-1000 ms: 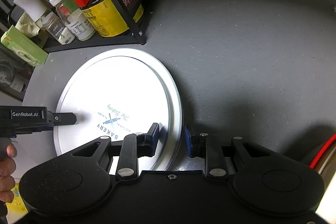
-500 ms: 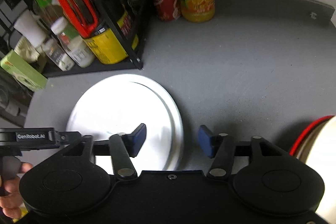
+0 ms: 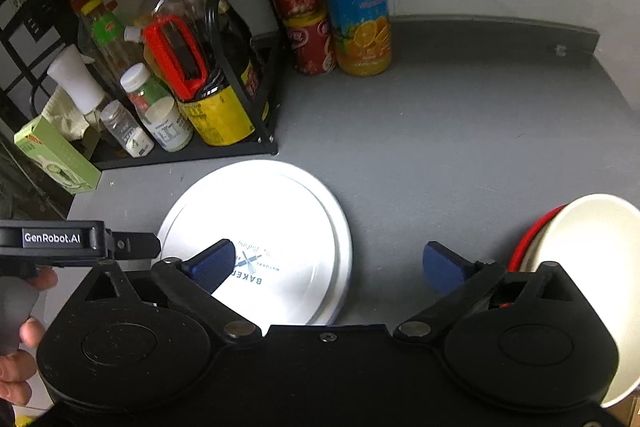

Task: Organize plates and bowls
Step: 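Withdraw both grippers from the plate stack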

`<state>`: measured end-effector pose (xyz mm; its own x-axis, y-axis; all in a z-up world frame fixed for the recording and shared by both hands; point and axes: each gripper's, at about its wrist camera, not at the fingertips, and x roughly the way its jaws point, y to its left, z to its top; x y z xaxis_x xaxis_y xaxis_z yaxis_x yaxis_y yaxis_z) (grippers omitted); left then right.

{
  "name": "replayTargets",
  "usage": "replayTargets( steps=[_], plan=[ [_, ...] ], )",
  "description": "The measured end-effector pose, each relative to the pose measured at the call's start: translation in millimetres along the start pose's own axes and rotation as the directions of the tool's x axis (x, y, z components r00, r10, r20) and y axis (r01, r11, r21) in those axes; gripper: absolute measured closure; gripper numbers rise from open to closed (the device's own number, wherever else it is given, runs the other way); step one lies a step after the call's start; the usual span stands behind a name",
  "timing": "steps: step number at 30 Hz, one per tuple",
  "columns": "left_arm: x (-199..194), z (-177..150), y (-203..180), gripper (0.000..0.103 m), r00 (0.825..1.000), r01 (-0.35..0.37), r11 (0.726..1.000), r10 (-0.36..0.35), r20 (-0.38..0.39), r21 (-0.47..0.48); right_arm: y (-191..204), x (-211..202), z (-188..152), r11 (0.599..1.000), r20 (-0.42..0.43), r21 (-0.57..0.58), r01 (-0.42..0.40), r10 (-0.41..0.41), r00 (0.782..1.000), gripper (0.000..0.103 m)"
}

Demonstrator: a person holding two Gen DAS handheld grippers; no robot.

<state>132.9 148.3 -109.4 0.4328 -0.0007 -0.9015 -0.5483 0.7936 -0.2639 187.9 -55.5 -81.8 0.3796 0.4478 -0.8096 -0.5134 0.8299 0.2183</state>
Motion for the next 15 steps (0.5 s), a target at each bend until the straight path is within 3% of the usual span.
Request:
replayTargets(
  steps=[7,15],
  plan=[
    [-17,4,-28,0.001,0.997,0.061,0.996,-0.064,0.041,0.064,-19,-26,-1,1.0,0.046,0.022,-0.006,0.005,0.999,0.0],
    [-27,-1,-71,0.001,0.995,0.059,0.99,-0.068,0.069,0.128,-55,-51,-1,0.998,0.076,0.046,-0.049,0.046,0.996,0.0]
  ],
)
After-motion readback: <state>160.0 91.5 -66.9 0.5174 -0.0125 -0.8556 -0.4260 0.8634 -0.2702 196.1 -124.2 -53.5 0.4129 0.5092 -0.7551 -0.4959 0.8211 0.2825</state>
